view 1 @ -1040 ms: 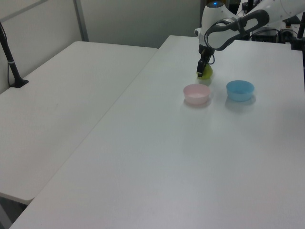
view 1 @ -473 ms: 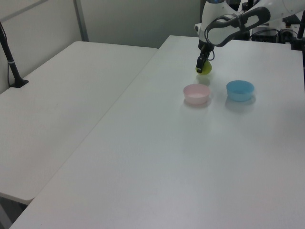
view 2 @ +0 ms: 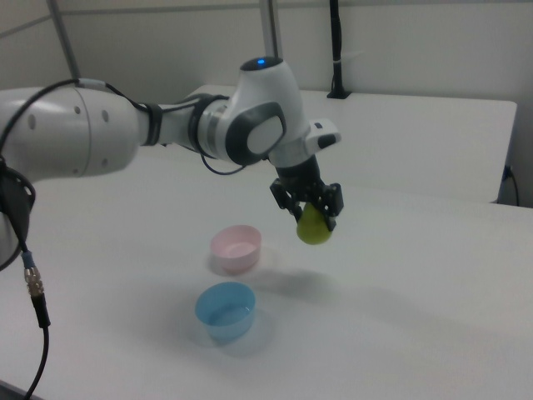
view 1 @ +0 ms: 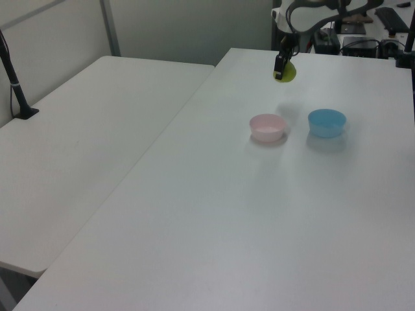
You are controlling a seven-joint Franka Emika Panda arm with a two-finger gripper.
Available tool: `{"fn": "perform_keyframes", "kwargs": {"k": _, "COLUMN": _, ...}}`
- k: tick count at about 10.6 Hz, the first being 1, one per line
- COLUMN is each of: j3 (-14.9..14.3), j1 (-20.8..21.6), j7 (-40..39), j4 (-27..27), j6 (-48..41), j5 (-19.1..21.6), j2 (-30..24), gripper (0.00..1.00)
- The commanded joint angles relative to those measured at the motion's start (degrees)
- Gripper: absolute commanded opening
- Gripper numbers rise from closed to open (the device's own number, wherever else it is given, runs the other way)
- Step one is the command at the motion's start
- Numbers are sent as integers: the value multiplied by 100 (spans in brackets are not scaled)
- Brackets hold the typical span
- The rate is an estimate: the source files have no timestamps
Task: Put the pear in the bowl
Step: 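Lift the pear and carry it over the pink bowl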
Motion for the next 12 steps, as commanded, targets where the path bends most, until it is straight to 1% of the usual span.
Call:
{"fn": "perform_keyframes", "kwargs": {"k": 1, "j3": 134, "j1": 289, "j7": 463, "j4": -591, "j6": -287, "j5": 25, "j2": -721, "gripper": 30}}
{"fn": "perform_keyframes", "kwargs": {"k": 3, "j3": 179, "j1": 578, "j7": 991, "j4": -785, "j6": -313, "j5": 25, "j2": -907, "gripper": 31}}
{"fn": "perform_keyframes", "kwargs": {"k": 4, "j3": 179, "j1": 771, "j7": 1394, "j4": -908, "j6": -313, "j5": 25, "j2": -977, "gripper": 31}}
{"fn": "perform_keyframes", "kwargs": {"k": 5, "j3": 179, "j1": 930, "j7": 1807, "j4": -987, "j6": -304, "j5": 25, "j2": -995, "gripper": 31}}
{"fn": "perform_keyframes", "kwargs": {"k": 6, "j3": 187, "j1": 1079, "j7": 2055, "j4": -1023, "j6": -296, "j5": 16, "j2": -987, "gripper": 31}}
{"fn": "perform_keyframes", "kwargs": {"k": 8, "j3": 187, "j1": 1308, "j7": 2302, "j4": -1155, "j6": -225, "j5": 16, "j2": -943, "gripper": 31}}
{"fn": "perform_keyframes", "kwargs": {"k": 10, "j3": 187, "j1": 1449, "j7": 2365, "j4": -1155, "j6": -138, "j5": 16, "j2": -812, "gripper": 31}}
{"fn": "perform_keyframes", "kwargs": {"k": 12, "j3": 187, "j1": 1511, "j7": 2513, "j4": -1199, "j6": 291, "j5": 16, "j2": -592, "gripper": 31}}
